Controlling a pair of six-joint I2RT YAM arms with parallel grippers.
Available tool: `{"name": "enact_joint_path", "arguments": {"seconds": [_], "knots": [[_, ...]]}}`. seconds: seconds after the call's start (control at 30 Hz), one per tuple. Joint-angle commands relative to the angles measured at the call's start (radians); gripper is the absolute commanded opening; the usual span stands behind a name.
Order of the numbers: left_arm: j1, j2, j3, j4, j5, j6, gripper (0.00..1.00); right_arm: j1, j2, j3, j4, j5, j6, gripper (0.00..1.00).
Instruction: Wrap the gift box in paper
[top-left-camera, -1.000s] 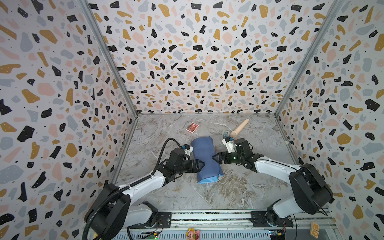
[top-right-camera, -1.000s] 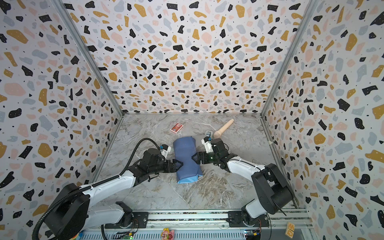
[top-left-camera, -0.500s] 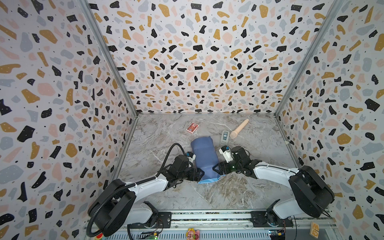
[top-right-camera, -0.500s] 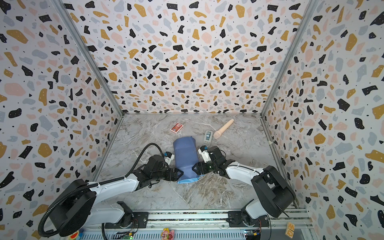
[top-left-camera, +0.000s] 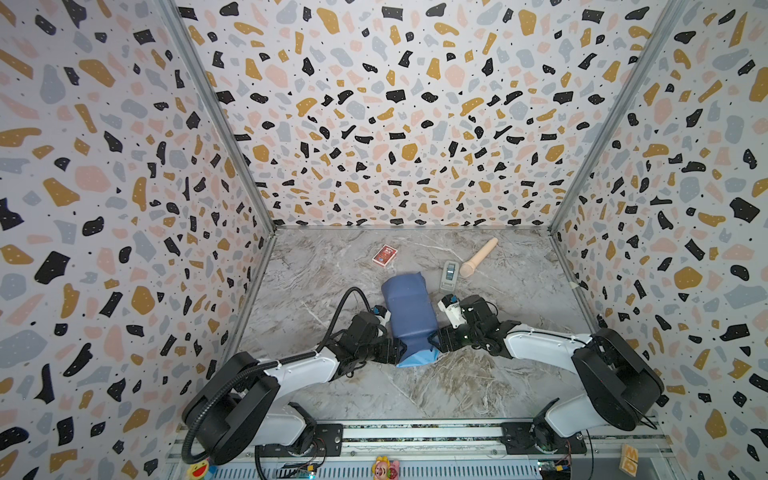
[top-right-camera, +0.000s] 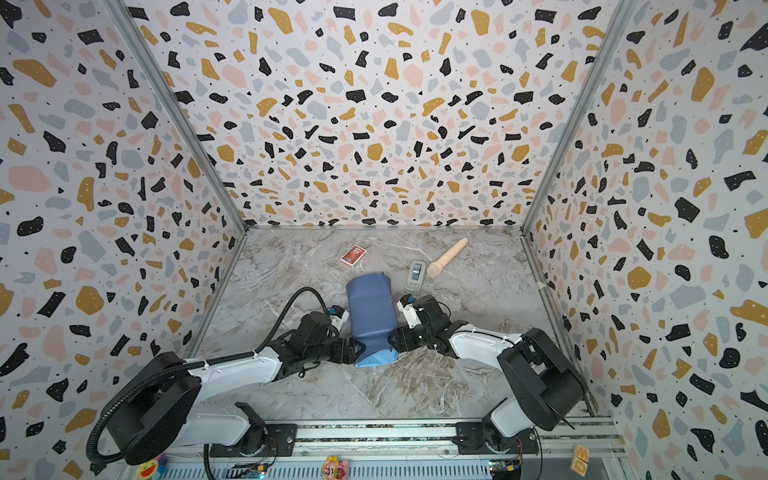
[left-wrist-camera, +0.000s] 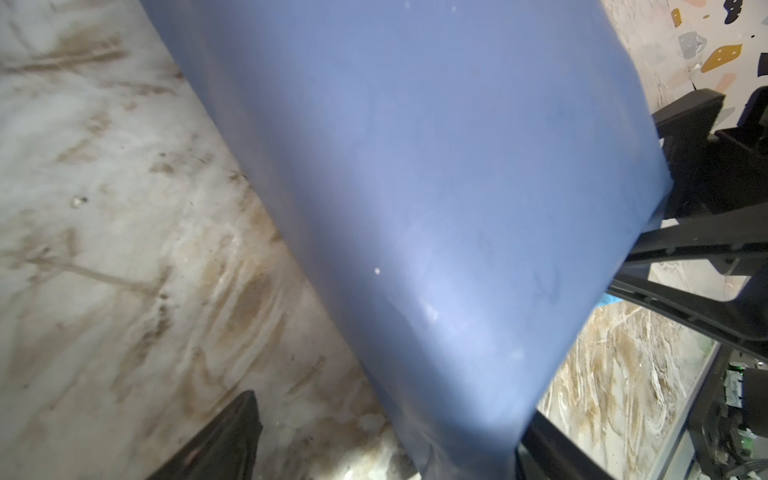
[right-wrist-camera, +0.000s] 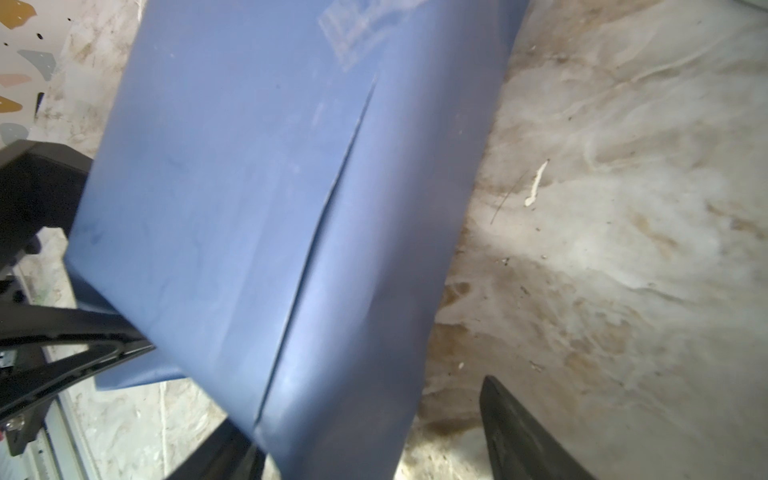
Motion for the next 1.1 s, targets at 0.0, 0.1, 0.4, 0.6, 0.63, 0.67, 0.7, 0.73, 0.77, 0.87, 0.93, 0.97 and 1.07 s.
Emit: {"name": "enact_joint_path", "arguments": {"seconds": [0.0,0.1,0.4,0.6,0.63,0.67,0.7,0.73,0.77,0.87,0.93,0.97,1.07], "knots": [[-0.006,-0.013,-0.005,-0.012,-0.084,0.021,0.87,0.017,-0.016,0.007,-0.017,0.055,-0.017,0.76],[-0.014,0.018,0.0,-0.01,-0.104,0.016,0.85,0.038,-0.005,0.002,0.001,0.099,0.0,0.72],[-0.09,0.046,0.021,0.002,-0.249,-0.044,0.79,0.089,0.016,0.009,0.011,0.251,0.044,0.6],[-0.098,0.022,0.028,0.0,-0.247,-0.065,0.8,0.098,-0.003,0.028,-0.051,0.291,0.037,0.66],[-0.098,0.015,0.027,-0.001,-0.241,-0.067,0.8,0.103,-0.018,0.025,-0.058,0.292,0.036,0.68],[-0.098,0.011,0.025,-0.001,-0.236,-0.07,0.8,0.109,-0.032,0.021,-0.062,0.293,0.035,0.71],[-0.098,0.007,0.024,0.001,-0.232,-0.072,0.8,0.116,-0.046,0.016,-0.067,0.293,0.033,0.74],[-0.1,0.005,0.024,0.001,-0.227,-0.073,0.8,0.124,-0.057,0.011,-0.074,0.295,0.033,0.75],[-0.099,0.005,0.026,0.001,-0.226,-0.073,0.8,0.132,-0.07,0.007,-0.078,0.295,0.032,0.77],[-0.1,0.008,0.029,-0.001,-0.227,-0.072,0.8,0.156,-0.088,-0.012,-0.072,0.295,0.038,0.81],[-0.1,0.012,0.03,-0.001,-0.228,-0.071,0.8,0.167,-0.069,-0.01,-0.07,0.301,0.042,0.82],[-0.1,0.015,0.031,0.001,-0.228,-0.071,0.8,0.169,-0.054,-0.003,-0.072,0.314,0.043,0.82],[-0.099,0.026,0.034,-0.003,-0.232,-0.067,0.8,0.17,-0.015,0.015,-0.089,0.36,0.039,0.81]]}}
